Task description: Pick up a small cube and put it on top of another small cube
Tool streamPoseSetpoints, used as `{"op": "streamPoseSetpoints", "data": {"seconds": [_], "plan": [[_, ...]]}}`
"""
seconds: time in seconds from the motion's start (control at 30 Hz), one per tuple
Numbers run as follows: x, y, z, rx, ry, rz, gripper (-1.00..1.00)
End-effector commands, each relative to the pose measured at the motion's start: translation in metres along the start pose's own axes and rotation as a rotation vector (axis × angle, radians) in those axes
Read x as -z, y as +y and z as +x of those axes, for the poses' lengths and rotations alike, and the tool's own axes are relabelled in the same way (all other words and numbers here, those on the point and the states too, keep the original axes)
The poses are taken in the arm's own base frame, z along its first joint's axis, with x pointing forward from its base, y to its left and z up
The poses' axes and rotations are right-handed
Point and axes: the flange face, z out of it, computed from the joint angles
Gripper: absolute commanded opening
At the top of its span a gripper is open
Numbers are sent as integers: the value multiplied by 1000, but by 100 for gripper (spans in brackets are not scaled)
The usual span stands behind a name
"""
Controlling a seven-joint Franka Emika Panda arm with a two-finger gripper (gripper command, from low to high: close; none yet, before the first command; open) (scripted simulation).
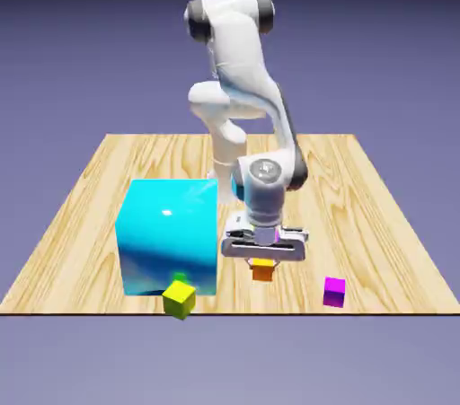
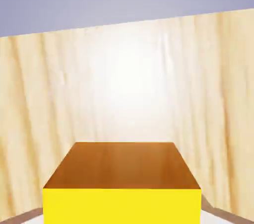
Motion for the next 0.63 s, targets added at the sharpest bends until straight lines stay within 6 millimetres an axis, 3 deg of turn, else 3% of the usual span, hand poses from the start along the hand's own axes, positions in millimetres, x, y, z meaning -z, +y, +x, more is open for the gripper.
{"op": "streamPoseSetpoints", "data": {"seconds": [0.0,0.27,0.33,0.43,0.47,0.5,0.53,0.6], "plan": [[5,-16,-8,73,6,-6,-100],[47,-133,-96,642,56,-57,-100],[49,-137,-100,663,58,-59,-100],[-10,-138,-95,663,58,-59,-100],[-21,-137,-95,663,58,-59,-100],[-21,-137,-95,663,58,-59,100],[-21,-137,-95,663,58,-59,100],[19,-138,-97,662,58,-59,100]]}}
